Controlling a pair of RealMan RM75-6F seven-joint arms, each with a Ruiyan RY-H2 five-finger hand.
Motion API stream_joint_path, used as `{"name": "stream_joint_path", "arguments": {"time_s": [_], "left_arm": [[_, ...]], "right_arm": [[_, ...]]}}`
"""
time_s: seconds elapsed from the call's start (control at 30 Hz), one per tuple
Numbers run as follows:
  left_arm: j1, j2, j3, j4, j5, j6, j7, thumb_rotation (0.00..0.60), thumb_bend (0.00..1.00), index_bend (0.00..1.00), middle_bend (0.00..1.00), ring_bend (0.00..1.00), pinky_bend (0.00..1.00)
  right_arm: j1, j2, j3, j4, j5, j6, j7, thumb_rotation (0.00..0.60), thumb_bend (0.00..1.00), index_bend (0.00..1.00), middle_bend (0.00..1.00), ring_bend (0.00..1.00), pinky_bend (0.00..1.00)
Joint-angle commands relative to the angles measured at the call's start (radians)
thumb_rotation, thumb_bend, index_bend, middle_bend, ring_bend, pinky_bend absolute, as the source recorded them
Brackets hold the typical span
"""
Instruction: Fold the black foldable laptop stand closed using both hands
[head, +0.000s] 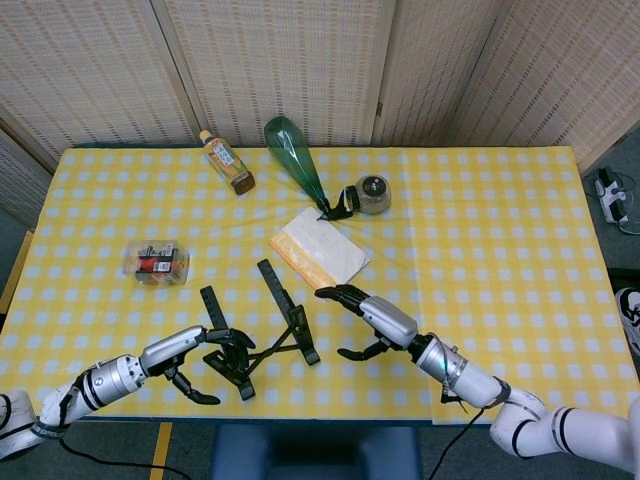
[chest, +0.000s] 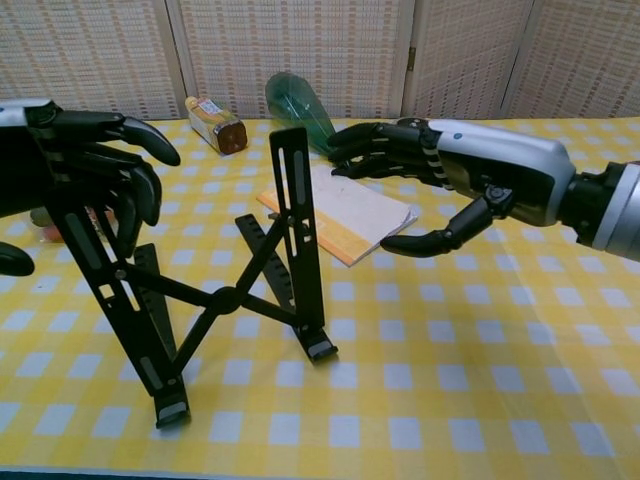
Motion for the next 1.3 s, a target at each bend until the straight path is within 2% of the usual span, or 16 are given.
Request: {"name": "stream_joint_path", "arguments": {"time_s": [0.03, 0.37, 0.7, 1.07, 1.3], "left_arm": [[-0.002, 0.006, 0.006, -0.008, 0.000, 0.002, 0.007, 0.600, 0.19, 0.28, 0.43, 0.45, 0.45], [-0.003, 0.014, 0.014, -0.026, -0.019, 0.001, 0.035, 0.600, 0.19, 0.28, 0.43, 0.45, 0.44], [0.011, 0.009, 0.011, -0.023, -0.054, 0.002, 0.051, 0.600, 0.19, 0.28, 0.43, 0.44, 0.44], [0.020, 0.002, 0.005, -0.018, -0.076, -0.002, 0.052, 0.600, 0.19, 0.29, 0.43, 0.43, 0.44], [0.030, 0.002, 0.002, -0.016, -0.085, 0.005, 0.052, 0.600, 0.19, 0.28, 0.43, 0.42, 0.44]], "right_arm": [[0.031, -0.035, 0.003, 0.030, 0.002, -0.013, 0.026, 0.600, 0.34, 0.15, 0.13, 0.13, 0.00], [0.089, -0.118, -0.019, 0.103, -0.003, -0.009, 0.109, 0.600, 0.34, 0.27, 0.22, 0.20, 0.00], [0.106, -0.137, -0.071, 0.130, -0.009, 0.004, 0.166, 0.600, 0.34, 0.30, 0.26, 0.25, 0.05], [0.101, -0.157, -0.093, 0.116, 0.059, -0.026, 0.239, 0.600, 0.34, 0.35, 0.30, 0.30, 0.19], [0.108, -0.152, -0.107, 0.098, 0.078, -0.056, 0.328, 0.600, 0.34, 0.36, 0.30, 0.31, 0.23]]}}
